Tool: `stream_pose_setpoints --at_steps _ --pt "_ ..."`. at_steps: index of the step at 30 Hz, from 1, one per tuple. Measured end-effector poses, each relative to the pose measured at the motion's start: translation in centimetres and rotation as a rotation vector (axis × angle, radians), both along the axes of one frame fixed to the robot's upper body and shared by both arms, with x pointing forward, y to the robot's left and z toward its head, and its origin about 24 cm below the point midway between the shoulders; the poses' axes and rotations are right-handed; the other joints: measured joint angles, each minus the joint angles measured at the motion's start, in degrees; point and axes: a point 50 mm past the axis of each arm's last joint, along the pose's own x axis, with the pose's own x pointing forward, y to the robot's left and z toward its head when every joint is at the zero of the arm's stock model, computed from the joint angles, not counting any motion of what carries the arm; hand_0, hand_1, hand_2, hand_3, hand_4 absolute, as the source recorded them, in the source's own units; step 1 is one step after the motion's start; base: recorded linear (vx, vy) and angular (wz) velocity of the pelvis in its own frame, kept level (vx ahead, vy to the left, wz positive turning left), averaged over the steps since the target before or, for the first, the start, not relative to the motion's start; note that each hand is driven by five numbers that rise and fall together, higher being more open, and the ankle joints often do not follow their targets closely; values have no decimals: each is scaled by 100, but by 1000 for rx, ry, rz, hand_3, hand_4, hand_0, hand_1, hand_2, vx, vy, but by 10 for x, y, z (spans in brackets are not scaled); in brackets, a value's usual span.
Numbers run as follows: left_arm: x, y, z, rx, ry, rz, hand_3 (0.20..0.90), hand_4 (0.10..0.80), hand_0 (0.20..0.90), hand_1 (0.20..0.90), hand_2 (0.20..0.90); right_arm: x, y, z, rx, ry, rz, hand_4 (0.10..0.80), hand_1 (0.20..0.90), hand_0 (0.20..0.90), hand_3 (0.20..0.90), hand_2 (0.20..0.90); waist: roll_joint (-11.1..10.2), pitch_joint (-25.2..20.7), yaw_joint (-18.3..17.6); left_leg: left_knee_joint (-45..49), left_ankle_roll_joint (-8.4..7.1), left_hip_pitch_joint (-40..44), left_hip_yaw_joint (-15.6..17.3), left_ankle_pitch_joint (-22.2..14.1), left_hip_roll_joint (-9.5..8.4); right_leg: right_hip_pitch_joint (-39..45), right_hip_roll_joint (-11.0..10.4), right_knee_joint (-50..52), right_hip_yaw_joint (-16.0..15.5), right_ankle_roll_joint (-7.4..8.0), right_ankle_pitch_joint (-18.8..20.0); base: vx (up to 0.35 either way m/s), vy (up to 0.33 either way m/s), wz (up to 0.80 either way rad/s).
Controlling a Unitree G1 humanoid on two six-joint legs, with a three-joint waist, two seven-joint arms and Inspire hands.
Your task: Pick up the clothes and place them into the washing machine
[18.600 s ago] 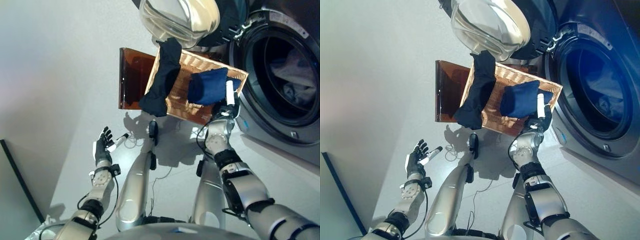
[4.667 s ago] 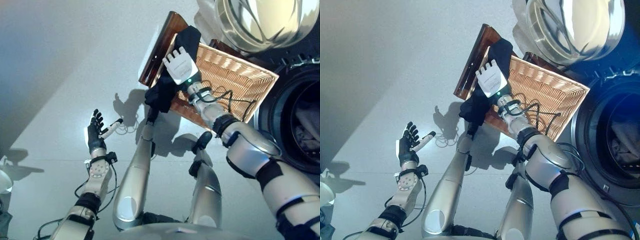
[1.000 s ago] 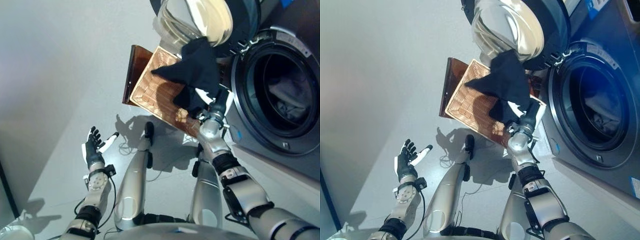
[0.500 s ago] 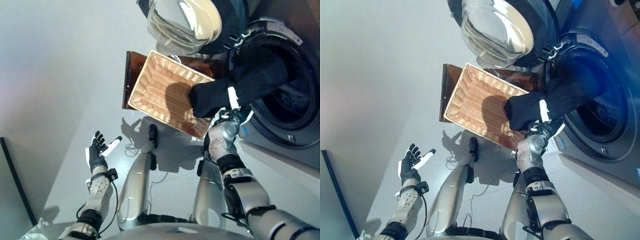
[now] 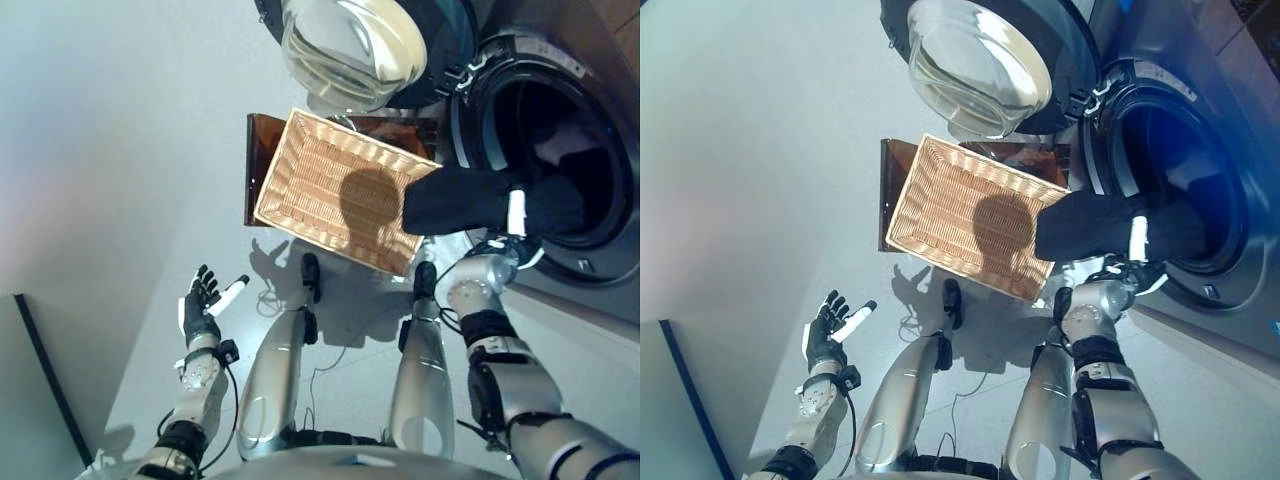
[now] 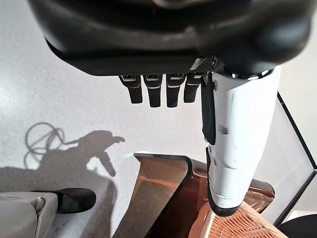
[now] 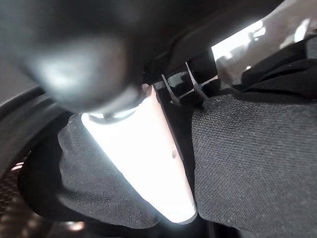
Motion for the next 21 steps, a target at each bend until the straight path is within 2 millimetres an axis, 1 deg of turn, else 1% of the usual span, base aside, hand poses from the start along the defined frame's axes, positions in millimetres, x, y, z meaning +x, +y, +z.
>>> stream_pose_setpoints --at_steps 2,3,4,5,6,8,9,10,12,13,14,15,16,18,19,21 --pt "-4 -1 -3 -18 11 -6 900 800 900 900 900 2 -20 11 -31 14 -27 300 200 200 200 200 66 -44 6 -29 1 10 28 2 -13 -24 -10 -1 24 9 6 14 -2 -5" --pt "-4 -2 -4 -20 15 -9 900 800 900 900 900 3 -26 15 -42 27 -32 300 200 200 200 200 79 -53 10 -42 2 26 44 1 -19 -25 -15 -4 39 27 13 -13 -3 -13" --pt "-6 -3 -5 -25 19 -20 900 800 900 900 900 5 -37 24 -48 31 -49 300 200 200 200 200 95 -63 24 -98 2 75 109 6 -24 -30 -21 -43 96 77 43 -16 -3 -15" --pt "-8 -3 -6 -27 24 -23 900 800 900 900 900 8 -38 29 -32 25 -46 300 200 200 200 200 115 -77 25 -117 0 80 123 8 -26 -22 -21 -89 119 112 69 -2 -8 -15" --pt "-9 -4 -8 -32 30 -26 900 800 900 900 900 12 -35 33 -16 24 -52 300 200 200 200 200 153 -102 18 -117 3 79 126 5 -35 -27 -24 -97 133 117 72 -5 -11 -7" --pt "-9 -8 -7 -41 23 -44 900 800 900 900 900 14 -41 39 -29 55 -52 300 200 200 200 200 204 -137 30 -153 4 70 159 6 -55 -86 -45 -92 164 125 74 6 -21 -6" --pt "-9 -9 -7 -45 21 -55 900 800 900 900 900 18 -47 48 -18 73 -55 300 200 200 200 200 241 -162 35 -189 9 70 190 10 -88 -107 -75 -128 197 176 104 10 -20 -7" --pt "-9 -9 -8 -47 22 -58 900 800 900 900 900 20 -49 53 -6 78 -59 300 200 200 200 200 266 -180 40 -194 12 69 207 8 -103 -109 -82 -152 232 193 116 12 -27 -8" --pt "-8 -12 -6 -50 14 -73 900 800 900 900 900 21 -61 72 -39 55 -63 300 200 200 200 200 330 -224 146 -281 33 65 266 20 -138 -189 -112 -179 303 200 122 29 -26 -10" --pt "-8 -15 -7 -52 13 -85 900 800 900 900 900 18 -70 83 -73 38 -72 300 200 200 200 200 370 -252 183 -289 36 13 273 23 -159 -248 -130 -179 314 239 139 0 0 0" --pt "-8 -15 -7 -55 15 -87 900 800 900 900 900 18 -74 91 -94 22 -76 300 200 200 200 200 389 -266 190 -295 39 -11 267 25 -166 -270 -134 -176 309 247 133 38 -49 3" --pt "-9 -17 -8 -64 18 -92 900 800 900 900 900 17 -81 107 -116 -4 -91 300 200 200 200 200 396 -270 192 -316 63 -24 274 43 -186 -294 -148 -176 310 271 129 0 -25 4" --pt "-9 -18 -8 -70 17 -96 900 800 900 900 900 17 -84 114 -126 -17 -100 300 200 200 200 200 396 -271 203 -320 94 -24 277 64 -193 -295 -156 -176 310 300 135 27 -35 3" --pt "-8 -20 -7 -81 7 -114 900 800 900 900 900 14 -95 142 -166 -56 -131 300 200 200 200 200 397 -271 227 -347 97 -20 274 65 -202 -296 -160 -166 309 321 126 45 -44 4" --pt "-7 -21 -6 -85 2 -118 900 800 900 900 900 14 -96 143 -164 -57 -131 300 200 200 200 200 397 -272 238 -364 97 -15 274 66 -202 -304 -160 -156 308 336 115 43 -51 1" --pt "-5 -24 -3 -94 -14 -131 900 800 900 900 900 14 -96 140 -188 -5 -110 300 200 200 200 200 399 -273 303 -372 97 -19 278 66 -207 -374 -163 -60 314 370 89 36 -50 -1"
